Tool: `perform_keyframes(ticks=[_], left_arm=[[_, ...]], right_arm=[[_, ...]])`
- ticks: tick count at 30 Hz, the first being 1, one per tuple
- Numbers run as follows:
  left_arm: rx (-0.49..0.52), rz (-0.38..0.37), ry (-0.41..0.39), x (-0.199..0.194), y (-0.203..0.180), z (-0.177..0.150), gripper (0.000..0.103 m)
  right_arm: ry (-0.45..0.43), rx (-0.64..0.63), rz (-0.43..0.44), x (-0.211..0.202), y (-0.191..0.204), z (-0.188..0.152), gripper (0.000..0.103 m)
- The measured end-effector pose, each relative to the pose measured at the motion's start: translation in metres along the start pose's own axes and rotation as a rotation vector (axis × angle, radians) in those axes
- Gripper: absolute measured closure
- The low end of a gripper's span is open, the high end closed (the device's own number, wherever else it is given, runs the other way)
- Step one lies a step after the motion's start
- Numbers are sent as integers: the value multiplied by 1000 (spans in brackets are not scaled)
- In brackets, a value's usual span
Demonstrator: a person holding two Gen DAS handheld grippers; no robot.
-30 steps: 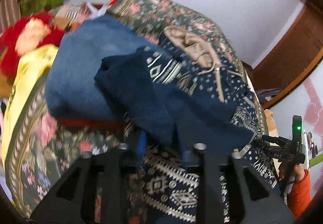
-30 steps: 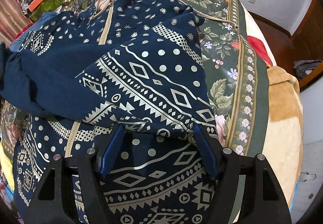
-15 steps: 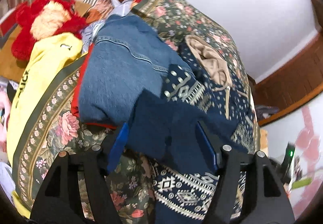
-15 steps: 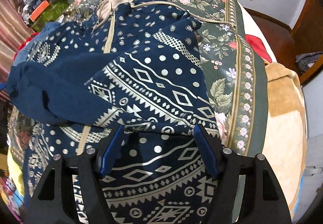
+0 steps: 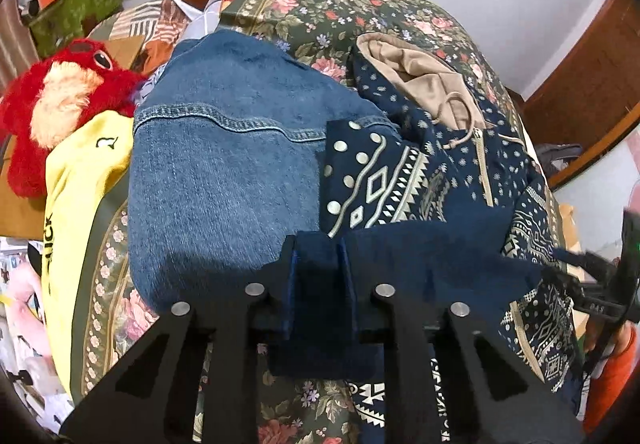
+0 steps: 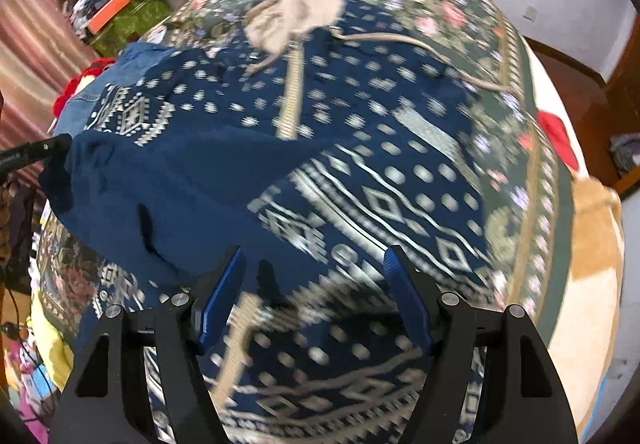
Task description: Fold large clothes
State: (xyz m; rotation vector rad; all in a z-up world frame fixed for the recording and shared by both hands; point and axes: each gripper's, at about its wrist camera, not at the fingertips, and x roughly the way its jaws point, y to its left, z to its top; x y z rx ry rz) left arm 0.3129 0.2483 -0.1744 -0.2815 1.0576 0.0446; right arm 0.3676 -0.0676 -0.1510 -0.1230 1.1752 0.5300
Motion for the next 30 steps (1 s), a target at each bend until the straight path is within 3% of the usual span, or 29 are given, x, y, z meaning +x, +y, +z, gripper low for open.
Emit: perform_keyframes(ticks=[6,13,15,17,19,23,27,30], left_arm=[[84,-32,-128,-42,-23,2,88],[203,-78,-245,-81,-61,20,89],[223,-89,-256,-83,-70,27,90],[235,-87,-262,-80,-77,35,91],[237,-91,-269,-77,-81,43,91],[226,-91,-324,-86,-89,61,91],[221,-111,-431,-116,-95,71,92],[242,-110,-490,-131,-96,67,92]], right_arm=[[20,-119,95,29,55,35,35],[71,-157,217,70,90,55,35],[55,-140,244,73,90,56,47],[36,-127,264,69,87,56,86],[4,-119,246,61,84,58,97],[-114,-100,175,26,71,65,99],[-232,-51,171,-25,54,68,99],[-269,-50,184,-52,52,64,99]])
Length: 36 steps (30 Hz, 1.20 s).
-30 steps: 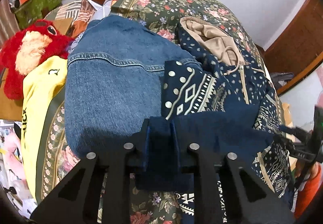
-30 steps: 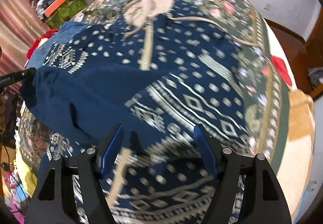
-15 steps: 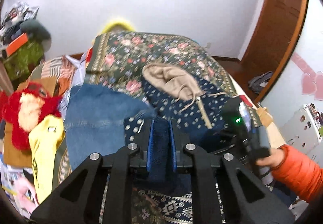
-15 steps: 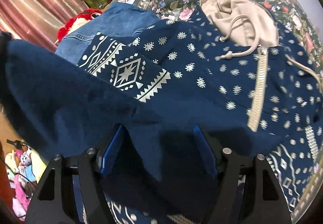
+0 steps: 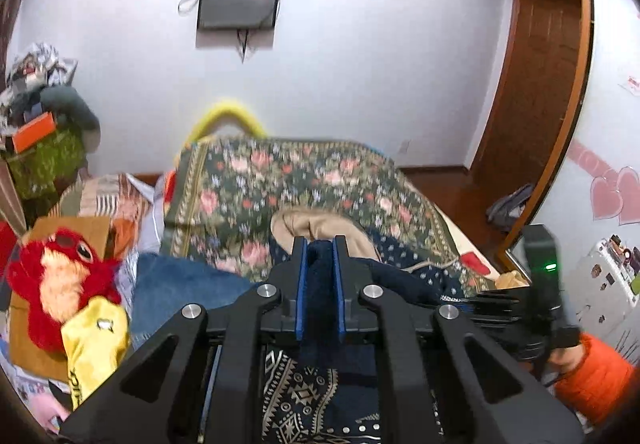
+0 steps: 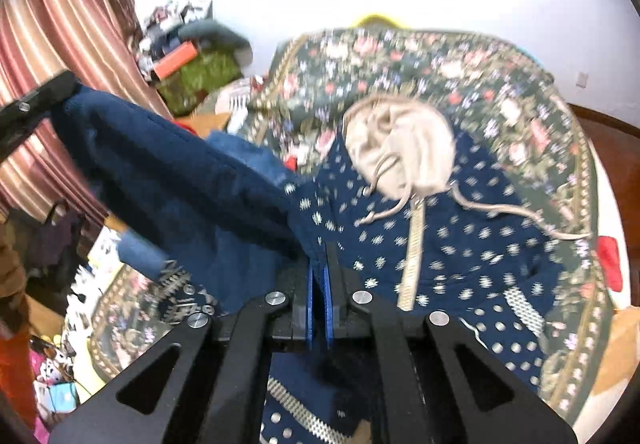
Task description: Fold large clothes
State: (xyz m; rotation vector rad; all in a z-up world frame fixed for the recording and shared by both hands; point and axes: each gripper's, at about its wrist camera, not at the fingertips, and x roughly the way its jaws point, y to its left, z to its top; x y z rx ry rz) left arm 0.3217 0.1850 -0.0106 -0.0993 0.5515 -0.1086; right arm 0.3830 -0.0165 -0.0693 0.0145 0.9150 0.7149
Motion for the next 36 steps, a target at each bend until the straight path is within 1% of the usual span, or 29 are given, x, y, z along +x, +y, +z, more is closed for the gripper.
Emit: perform_keyframes(ticks=[2,3,4,6,8,9,11,12,15,17,19,21,23,24,25,26,27,29,31,33,36], left_arm=[[26,18,-10,-4,-3,-6,92],[45,38,-2,-5,-3,-13,92],[55,51,9,-5,-4,-20,92],[54,75,57,1,0,-38,92],[37,77,118,7,6,-57,92],[19,78,168,12,12,-72,92],[-11,81,228,15,19,-94,92],[-30,84,260,15,24,-110,92],[-59,98,298,3,31,-149,92],[-84,89,311,-9,34,-172,92],[-124,78,340,-18,38,-196,91],[-170,76,385,-23,43,-222,82],[-206,92,428,-24,48,-243,61],[-232,98,443,-26,51,-253,58],[-263,98,451,-28,54,-260,57],[-299,91,456,-30,59,-266,55],[-367,73,461,-31,66,-272,55],[-458,37,449,-32,73,-274,55],[-541,-6,433,-28,78,-275,54],[-575,-53,437,-17,76,-273,54],[-553,-70,462,8,64,-267,54]], right_arm=[[2,-16,7,-10,8,-5,99],[13,-29,12,-15,13,-12,99],[27,-40,16,-17,19,-20,99],[66,-62,27,-15,26,-36,99],[119,-76,35,-11,31,-57,99],[144,-78,39,-8,33,-66,99],[200,-75,47,3,37,-85,99],[237,-68,51,10,37,-96,99],[311,-30,57,21,29,-119,99],[341,-4,61,22,26,-131,99],[375,15,58,24,20,-140,98],[380,20,44,20,18,-147,98],[379,28,46,12,17,-150,98],[381,34,45,7,16,-150,97],[385,36,43,4,17,-150,94],[385,38,36,-1,15,-148,87],[380,38,23,-4,13,-148,82],[352,39,-15,-12,8,-147,58],[303,53,-46,-25,-2,-143,56],[282,87,-66,-33,-15,-139,56],[251,153,-107,-43,-37,-137,56]])
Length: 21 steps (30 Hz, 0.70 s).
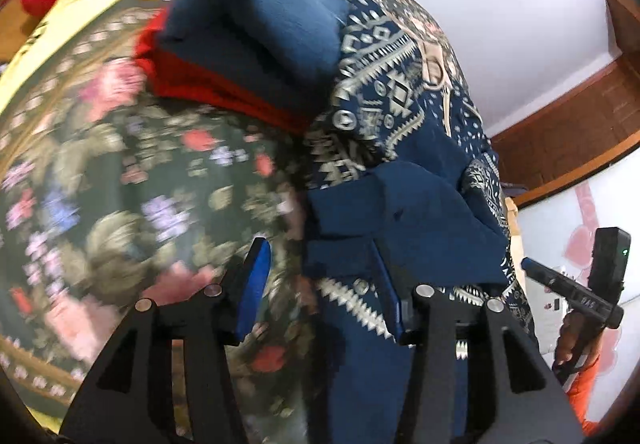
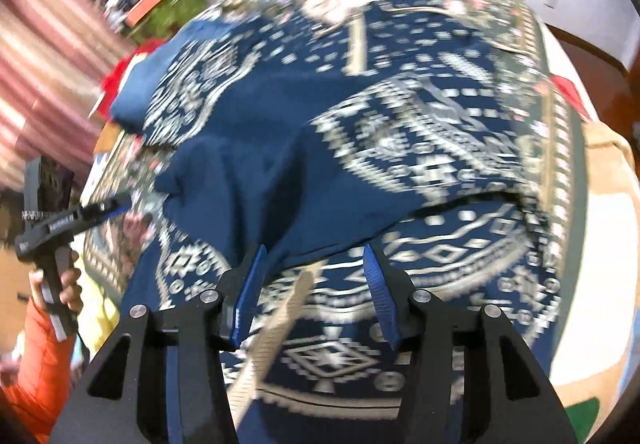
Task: Fold large clothes
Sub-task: 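Fold the jacket side edge inward with the right gripper and release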
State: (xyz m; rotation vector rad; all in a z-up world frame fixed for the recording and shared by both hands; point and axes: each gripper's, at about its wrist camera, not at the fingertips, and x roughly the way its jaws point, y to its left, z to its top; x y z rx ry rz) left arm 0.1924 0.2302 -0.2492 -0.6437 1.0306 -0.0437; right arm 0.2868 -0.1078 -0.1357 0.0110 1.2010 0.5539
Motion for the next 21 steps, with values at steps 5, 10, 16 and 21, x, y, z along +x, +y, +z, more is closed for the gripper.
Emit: perform_keyframes(ticks=[5,10,16,21], left_arm=[[60,74,35,35,-24,8,57],[231,237,-36,30,-61,11,97],[319,259,-185,-19,-90,28,98],[324,226,-275,-52,-108,47,99]], right_arm=[[-13,76,-51,-3,-32,2,56],[-29,104,-109,-2,-57,11,56],[1,65,-235,9,-83,21,56],[53,-29,-356,26,-90,17,42]])
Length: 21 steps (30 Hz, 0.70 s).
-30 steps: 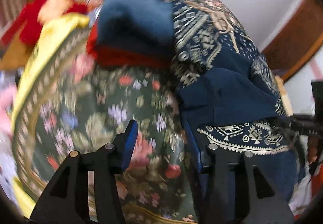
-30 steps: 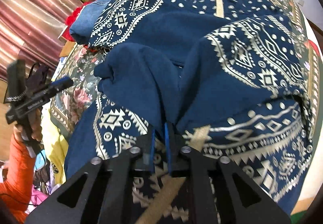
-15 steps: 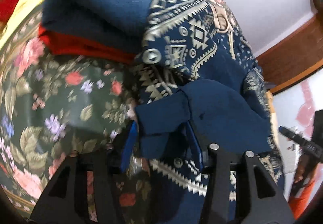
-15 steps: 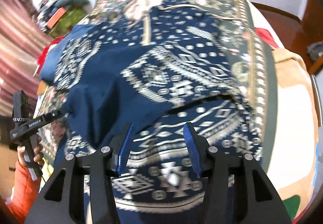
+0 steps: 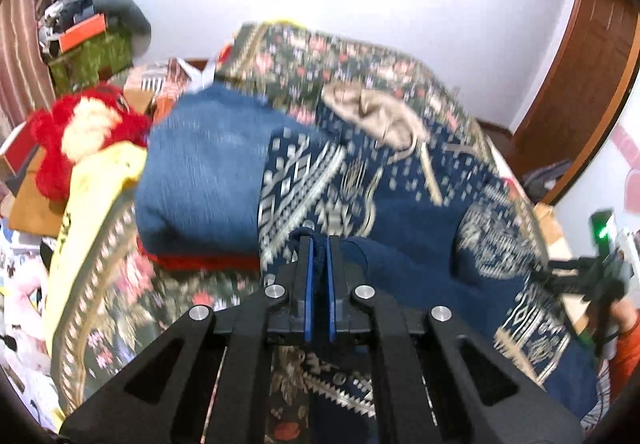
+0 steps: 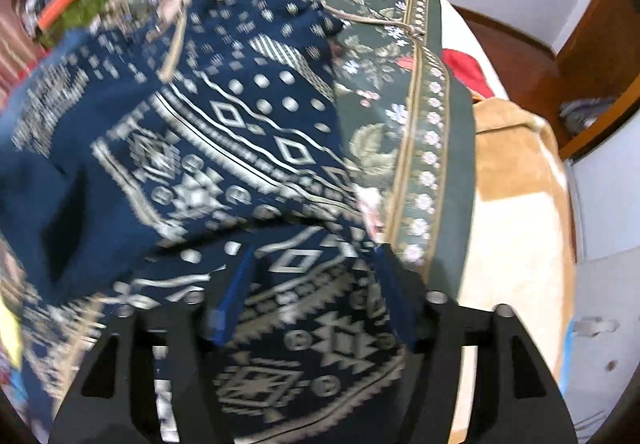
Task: Fold large clothes
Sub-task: 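Fold the jacket side edge inward with the right gripper and release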
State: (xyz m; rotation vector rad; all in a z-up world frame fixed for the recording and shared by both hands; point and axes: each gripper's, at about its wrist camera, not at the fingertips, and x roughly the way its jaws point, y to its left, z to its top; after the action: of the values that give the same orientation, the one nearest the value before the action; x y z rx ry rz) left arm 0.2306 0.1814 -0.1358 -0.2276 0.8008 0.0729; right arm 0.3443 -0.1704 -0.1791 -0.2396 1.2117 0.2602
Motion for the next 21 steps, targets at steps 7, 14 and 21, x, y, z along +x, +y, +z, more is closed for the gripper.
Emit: perform_keyframes(ticks=[7,14,21], left_arm=[[14,-19,-53,-10,-22,32,99],[62,7,-160,-35,-47,60,99],[-12,54,-121,-26,-18,49,99]], right_arm=[[-54,-47,-61,20,10,21,42],[-202,57,-143,-4,-15,37,42],[-162,232,-141,0,-68,26,42]])
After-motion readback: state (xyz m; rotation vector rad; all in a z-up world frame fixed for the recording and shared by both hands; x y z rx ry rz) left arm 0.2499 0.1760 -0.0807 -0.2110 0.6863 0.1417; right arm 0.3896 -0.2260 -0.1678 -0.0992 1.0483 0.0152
